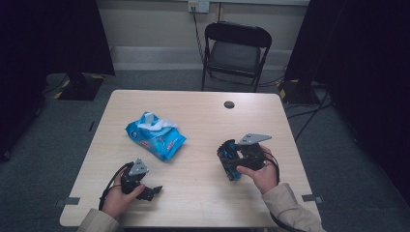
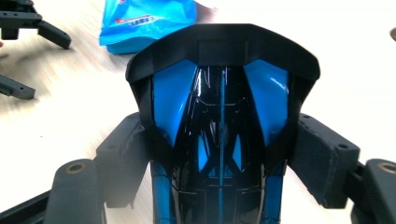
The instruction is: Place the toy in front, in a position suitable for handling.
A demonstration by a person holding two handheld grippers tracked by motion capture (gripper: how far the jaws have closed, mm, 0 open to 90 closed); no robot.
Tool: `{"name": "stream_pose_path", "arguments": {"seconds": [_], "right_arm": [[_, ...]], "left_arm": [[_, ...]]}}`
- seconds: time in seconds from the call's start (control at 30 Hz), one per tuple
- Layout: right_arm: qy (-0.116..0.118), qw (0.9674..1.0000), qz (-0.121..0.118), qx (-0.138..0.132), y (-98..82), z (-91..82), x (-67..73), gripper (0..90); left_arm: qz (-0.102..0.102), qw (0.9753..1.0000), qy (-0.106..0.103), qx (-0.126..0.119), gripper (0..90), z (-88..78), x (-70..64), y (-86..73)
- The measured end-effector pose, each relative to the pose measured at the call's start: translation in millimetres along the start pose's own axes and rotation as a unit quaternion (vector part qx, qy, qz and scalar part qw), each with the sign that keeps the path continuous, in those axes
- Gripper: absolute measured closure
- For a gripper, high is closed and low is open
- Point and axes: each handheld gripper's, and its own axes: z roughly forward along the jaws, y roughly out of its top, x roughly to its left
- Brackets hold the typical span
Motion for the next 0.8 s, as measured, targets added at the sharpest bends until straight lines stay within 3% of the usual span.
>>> {"name": "stream_pose_path", "arguments": {"seconds": [0.37, 0.8], "right_arm": [[0.005, 0.9996, -0.018, 0.021, -3.0, 33.0, 15.9, 25.5], [-0.001, 0.9989, -0.023, 0.040, -10.6, 53.8, 22.1, 25.4]], "left_arm": [[0.000, 1.0000, 0.000, 0.000, 0.0, 0.0, 0.0, 0.0], [0.000, 1.0000, 0.000, 0.000, 0.0, 0.0, 0.0, 0.0]]}}
